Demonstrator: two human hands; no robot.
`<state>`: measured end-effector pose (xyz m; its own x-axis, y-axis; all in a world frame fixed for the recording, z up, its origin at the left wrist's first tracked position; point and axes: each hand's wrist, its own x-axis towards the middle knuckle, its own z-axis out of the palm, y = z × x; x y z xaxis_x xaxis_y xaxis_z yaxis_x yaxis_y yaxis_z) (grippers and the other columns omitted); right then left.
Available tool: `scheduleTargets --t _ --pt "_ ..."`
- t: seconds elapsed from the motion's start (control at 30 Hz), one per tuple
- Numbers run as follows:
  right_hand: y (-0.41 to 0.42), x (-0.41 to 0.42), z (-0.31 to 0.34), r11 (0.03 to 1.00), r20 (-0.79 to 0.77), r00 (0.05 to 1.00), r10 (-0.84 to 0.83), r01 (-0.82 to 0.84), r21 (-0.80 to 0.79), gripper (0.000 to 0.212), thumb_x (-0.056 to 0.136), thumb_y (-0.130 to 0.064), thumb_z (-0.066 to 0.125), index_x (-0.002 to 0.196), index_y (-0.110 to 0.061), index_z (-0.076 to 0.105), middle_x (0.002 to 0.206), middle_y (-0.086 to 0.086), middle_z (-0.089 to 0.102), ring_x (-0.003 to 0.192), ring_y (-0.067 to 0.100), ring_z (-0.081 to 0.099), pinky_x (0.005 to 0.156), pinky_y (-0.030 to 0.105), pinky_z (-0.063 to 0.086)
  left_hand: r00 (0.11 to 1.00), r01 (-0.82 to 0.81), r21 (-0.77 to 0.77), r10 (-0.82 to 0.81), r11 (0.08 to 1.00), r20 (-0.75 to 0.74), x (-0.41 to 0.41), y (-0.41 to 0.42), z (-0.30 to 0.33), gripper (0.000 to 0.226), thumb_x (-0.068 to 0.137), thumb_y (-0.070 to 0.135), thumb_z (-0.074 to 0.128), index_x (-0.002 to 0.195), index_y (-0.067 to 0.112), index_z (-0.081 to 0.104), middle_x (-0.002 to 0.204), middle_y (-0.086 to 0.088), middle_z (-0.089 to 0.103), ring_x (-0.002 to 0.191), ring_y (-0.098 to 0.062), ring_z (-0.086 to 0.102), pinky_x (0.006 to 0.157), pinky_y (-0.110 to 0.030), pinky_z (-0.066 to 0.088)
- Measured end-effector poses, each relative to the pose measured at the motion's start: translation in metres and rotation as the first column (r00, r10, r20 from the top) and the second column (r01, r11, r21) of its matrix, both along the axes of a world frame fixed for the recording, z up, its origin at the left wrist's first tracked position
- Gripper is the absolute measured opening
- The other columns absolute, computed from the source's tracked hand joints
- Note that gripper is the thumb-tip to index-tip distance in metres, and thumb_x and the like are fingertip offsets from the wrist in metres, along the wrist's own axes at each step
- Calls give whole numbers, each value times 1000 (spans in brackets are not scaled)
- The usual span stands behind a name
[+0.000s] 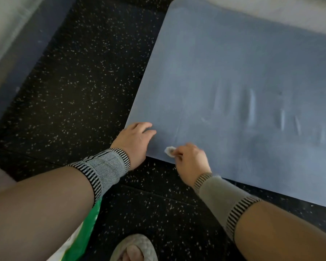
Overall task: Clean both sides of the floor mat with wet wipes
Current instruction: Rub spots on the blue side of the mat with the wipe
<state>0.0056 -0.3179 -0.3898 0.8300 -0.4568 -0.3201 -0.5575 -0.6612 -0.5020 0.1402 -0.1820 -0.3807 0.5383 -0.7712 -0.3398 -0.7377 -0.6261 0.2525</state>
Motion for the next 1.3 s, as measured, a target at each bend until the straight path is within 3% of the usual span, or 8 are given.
scheduleTargets --t 0.1,0.17,0.27,0.37,0.6,0.8,0.97,1.3 --pt "-47 31 7 951 151 940 -305 310 -12 20 90 -12 56 100 -17 72 101 5 66 73 12 57 64 11 37 1000 5 -12 -5 1000 -8 -1 -5 -1 60 91 9 51 147 21 36 154 2 25 140 -19 22 116 -36 27" --pt "-79 49 7 903 105 907 -408 418 -102 25 92 -12 51 110 -17 68 115 8 58 86 19 57 72 16 34 1000 11 -13 -11 1000 -26 -5 -6 -2 60 91 9 52 147 21 35 154 4 25 141 -18 21 116 -36 26" --pt "-78 56 -2 950 -43 956 -290 283 -132 34 92 -8 46 120 -19 63 123 8 53 97 25 57 78 21 37 999 28 -24 -29 999 -40 -12 -11 -2 58 92 9 51 147 20 36 154 3 26 141 -17 22 115 -36 27" --pt "-48 35 -7 995 -15 999 -46 44 -92 27 93 -11 48 111 -20 66 99 -2 51 78 14 49 71 21 37 999 43 -34 -44 999 -18 -16 -20 0 55 93 11 49 146 18 39 153 0 29 139 -20 26 114 -36 30" --pt "-29 -32 20 952 -136 945 298 -282 121 25 92 -13 49 107 -20 68 105 -1 57 93 18 57 85 26 45 994 -65 21 67 998 -81 -58 -31 11 59 89 6 54 145 16 39 152 -2 31 138 -22 28 112 -37 33" --pt "-17 -107 98 969 -194 973 126 -79 235 23 92 -16 55 112 -23 63 96 -9 56 83 7 55 82 24 51 970 -100 148 130 984 -204 -124 -17 78 59 91 10 52 147 20 35 153 3 27 140 -19 22 113 -35 29" --pt "-15 -161 180 965 -376 924 76 27 261 47 93 -15 53 137 -25 46 143 -6 42 125 13 47 103 23 35 952 8 163 43 987 -305 -169 -14 173 62 90 5 51 148 20 34 153 3 24 140 -18 21 114 -34 29" --pt "-53 -200 334 948 -282 935 -217 270 166 43 93 -15 51 135 -22 48 139 -7 44 108 11 57 90 20 43 961 69 33 -58 997 -269 -234 -88 322 67 86 7 61 147 22 36 152 4 28 139 -18 27 112 -34 33"
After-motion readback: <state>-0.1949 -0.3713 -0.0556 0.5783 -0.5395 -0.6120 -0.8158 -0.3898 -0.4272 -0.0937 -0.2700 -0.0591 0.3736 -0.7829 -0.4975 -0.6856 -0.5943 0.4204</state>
